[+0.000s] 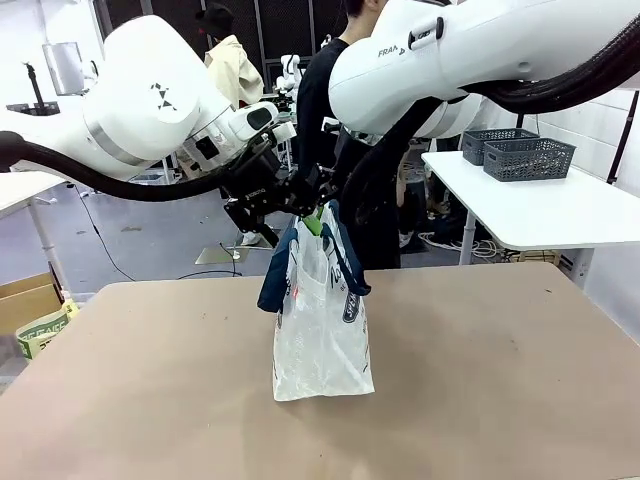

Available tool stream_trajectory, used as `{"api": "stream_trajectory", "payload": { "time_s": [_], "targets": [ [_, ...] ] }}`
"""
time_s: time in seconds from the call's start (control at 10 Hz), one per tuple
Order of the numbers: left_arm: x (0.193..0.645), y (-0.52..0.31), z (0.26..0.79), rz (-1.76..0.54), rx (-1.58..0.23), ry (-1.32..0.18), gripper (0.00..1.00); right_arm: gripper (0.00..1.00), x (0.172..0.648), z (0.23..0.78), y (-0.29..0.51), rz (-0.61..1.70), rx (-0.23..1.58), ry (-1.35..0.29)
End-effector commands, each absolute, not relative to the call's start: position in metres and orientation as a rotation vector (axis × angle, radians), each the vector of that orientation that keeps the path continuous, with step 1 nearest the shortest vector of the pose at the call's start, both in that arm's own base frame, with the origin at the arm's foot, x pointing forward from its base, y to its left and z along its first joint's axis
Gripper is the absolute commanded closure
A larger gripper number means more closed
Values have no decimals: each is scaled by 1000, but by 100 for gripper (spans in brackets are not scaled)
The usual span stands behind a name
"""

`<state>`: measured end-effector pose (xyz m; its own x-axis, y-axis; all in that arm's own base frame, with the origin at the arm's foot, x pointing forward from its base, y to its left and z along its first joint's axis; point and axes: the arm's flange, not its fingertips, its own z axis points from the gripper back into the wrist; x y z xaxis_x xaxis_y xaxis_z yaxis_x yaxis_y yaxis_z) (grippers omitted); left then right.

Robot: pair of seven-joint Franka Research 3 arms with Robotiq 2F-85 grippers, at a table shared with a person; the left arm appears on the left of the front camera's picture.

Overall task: Transfer purchased items from the store into the shopping bag.
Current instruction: Open the Reusable shopping bag in the center of the table.

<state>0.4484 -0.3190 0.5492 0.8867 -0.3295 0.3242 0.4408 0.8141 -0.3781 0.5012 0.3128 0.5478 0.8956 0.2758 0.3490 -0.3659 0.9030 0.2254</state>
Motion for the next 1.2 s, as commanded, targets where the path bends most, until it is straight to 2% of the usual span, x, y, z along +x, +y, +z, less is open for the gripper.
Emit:
{"api": "stream_trajectory", "payload": {
  "time_s": [0.0,0.5,1.0,1.1],
  "targets": [
    [463,-320,537,-331,-433,-254,0,0,509,546,317,318,313,-274],
    [477,-312,529,-231,-410,-252,0,0,514,535,324,336,331,-234],
    [476,-302,530,-211,-407,-280,99,97,510,520,316,332,369,-199],
    [474,-299,530,-209,-411,-278,100,100,505,519,307,320,373,-194]
  ]
}}
